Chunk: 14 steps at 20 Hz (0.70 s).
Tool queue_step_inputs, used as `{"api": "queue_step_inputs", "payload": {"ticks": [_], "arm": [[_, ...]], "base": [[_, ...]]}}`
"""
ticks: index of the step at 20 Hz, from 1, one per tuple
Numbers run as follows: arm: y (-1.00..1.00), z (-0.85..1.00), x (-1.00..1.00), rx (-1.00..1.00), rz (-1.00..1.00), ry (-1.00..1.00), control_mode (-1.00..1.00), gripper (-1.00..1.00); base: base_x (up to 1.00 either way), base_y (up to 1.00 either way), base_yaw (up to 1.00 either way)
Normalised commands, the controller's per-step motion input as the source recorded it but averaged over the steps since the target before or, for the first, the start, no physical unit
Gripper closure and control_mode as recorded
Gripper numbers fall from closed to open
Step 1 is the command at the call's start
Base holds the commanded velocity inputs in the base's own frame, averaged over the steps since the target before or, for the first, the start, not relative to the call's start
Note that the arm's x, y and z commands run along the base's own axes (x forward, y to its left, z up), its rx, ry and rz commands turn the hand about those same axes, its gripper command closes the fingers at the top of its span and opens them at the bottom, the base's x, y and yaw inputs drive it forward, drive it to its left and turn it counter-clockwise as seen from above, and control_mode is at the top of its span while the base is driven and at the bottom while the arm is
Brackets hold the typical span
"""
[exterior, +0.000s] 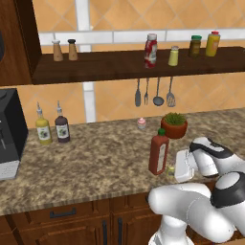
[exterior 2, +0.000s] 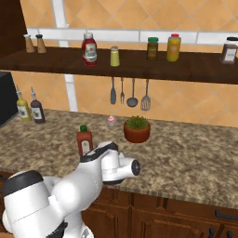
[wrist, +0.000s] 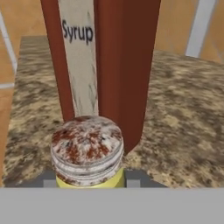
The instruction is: Put the shaker and condiment bottle from the counter next to their counterparts in the cabinet.
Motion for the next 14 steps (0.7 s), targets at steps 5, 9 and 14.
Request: {"api": "queue_step_inputs", "payload": {"ticks": [5,9,14], "arm": [[-0.51,0.54,-0.01,0.0,0.0,0.0,-1.0,1.0],[-0.67,0.96,-0.1,0.01,0.0,0.0,-1.0,1.0],[-0.18,0.92,-0.18,0.0,-0.09,-0.01,-1.0,1.0]], "base": [[0.0,0.0,0.0],[0.0,0.0,0.0],[0.0,0.0,0.0]]}}
